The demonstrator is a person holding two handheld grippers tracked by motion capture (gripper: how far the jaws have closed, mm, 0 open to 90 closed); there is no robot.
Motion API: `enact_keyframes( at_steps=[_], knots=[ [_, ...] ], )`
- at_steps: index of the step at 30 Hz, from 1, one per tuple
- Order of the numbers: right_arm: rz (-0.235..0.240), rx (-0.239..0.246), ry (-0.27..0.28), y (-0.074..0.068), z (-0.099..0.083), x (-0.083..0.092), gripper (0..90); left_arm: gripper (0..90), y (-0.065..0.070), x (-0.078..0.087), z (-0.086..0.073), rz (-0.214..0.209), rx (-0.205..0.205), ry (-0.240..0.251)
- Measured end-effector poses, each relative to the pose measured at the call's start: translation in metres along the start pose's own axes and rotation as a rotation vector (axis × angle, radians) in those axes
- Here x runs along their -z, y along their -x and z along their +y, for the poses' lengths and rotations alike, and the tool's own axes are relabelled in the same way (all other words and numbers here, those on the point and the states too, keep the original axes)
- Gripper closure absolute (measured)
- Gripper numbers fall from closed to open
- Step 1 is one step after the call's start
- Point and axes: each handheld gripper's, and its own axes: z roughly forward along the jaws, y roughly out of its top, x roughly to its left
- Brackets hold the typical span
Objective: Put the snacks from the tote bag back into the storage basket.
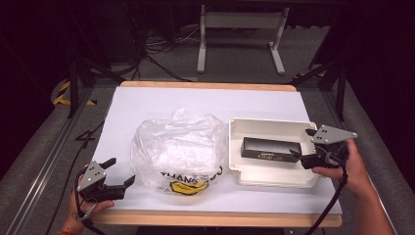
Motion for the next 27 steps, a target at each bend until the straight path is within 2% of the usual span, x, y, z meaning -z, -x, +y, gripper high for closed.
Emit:
enact_keyframes(
  at_steps=[4,14,15,19,27],
  knots=[
    [-0.040,-0.013,-0.005,-0.001,-0.005,0.002,14.4,9.6,0.000,0.000,0.000,0.000,-0.001,-0.001],
    [-0.081,-0.072,0.007,-0.003,-0.023,0.003,11.3,9.6,0.000,0.000,0.000,-0.003,0.001,-0.002],
    [-0.086,-0.094,0.020,-0.003,-0.026,0.005,10.6,9.6,0.000,0.000,0.000,-0.004,0.001,-0.004],
    [-0.101,-0.131,0.036,-0.002,-0.032,0.009,9.9,9.6,0.000,0.000,0.000,-0.004,0.002,-0.004],
    [-0.127,-0.166,0.046,-0.004,-0.045,0.011,8.6,9.6,0.000,0.000,0.000,-0.005,0.001,-0.004]
  ],
)
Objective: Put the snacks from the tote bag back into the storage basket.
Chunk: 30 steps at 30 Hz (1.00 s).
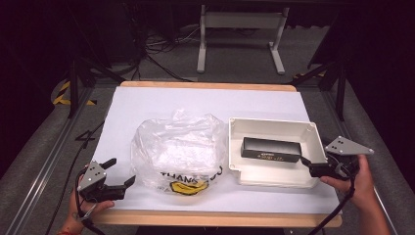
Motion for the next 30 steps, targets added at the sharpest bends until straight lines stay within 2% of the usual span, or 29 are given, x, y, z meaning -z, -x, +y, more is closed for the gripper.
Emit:
enact_keyframes(
  at_steps=[3,10,21,30],
  knots=[
    [-0.003,-0.022,0.019,-0.001,-0.008,0.003,8.0,9.6,0.000,0.000,0.000,-0.001,0.000,0.000],
    [-0.005,-0.045,0.014,-0.001,-0.020,0.003,7.2,9.6,0.000,0.000,0.000,0.002,0.003,0.004],
    [-0.050,-0.090,0.034,-0.004,-0.038,0.007,6.1,9.6,-0.001,0.002,0.000,0.005,0.006,0.012],
    [-0.066,-0.126,0.061,-0.007,-0.057,0.008,5.2,9.6,-0.001,0.000,0.001,0.004,0.002,0.011]
  ],
)
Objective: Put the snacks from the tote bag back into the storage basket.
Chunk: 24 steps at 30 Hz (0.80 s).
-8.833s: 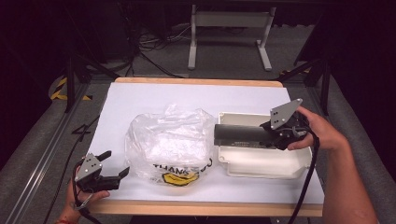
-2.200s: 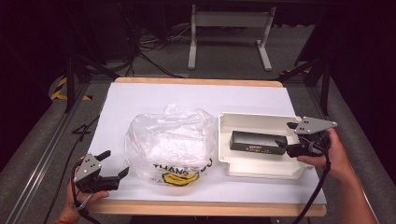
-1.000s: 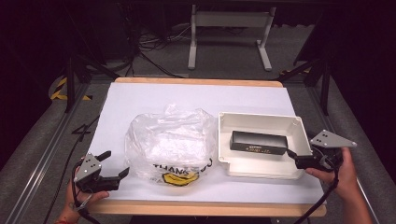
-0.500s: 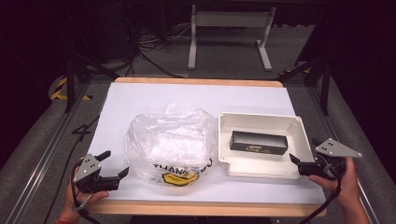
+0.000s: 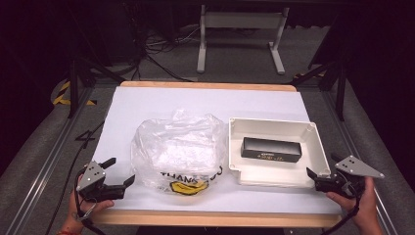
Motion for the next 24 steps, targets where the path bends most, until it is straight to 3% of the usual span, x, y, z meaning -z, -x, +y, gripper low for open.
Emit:
enact_keyframes(
  at_steps=[6,15,24],
  knots=[
    [-0.020,-0.034,0.032,0.000,-0.013,0.001,4.5,9.6,-0.001,0.000,0.001,0.002,0.006,0.003],
    [0.000,-0.081,0.097,-0.003,-0.033,0.001,4.4,9.6,-0.001,-0.001,0.000,-0.001,0.005,-0.003],
    [-0.002,-0.100,0.102,-0.005,-0.044,-0.005,4.4,9.6,-0.002,-0.003,0.000,0.003,0.008,-0.004]
  ],
)
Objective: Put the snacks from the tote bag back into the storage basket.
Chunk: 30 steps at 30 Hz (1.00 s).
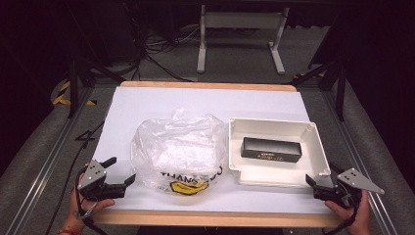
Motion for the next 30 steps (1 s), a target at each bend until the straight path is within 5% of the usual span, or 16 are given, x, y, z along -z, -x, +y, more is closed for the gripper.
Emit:
enact_keyframes(
  at_steps=[30],
  knots=[
    [0.006,-0.010,-0.003,0.0008,-0.0037,-0.0008,4.8,9.4,-0.0025,0.0024,-0.0013,0.003,0.003,0.007]
  ],
)
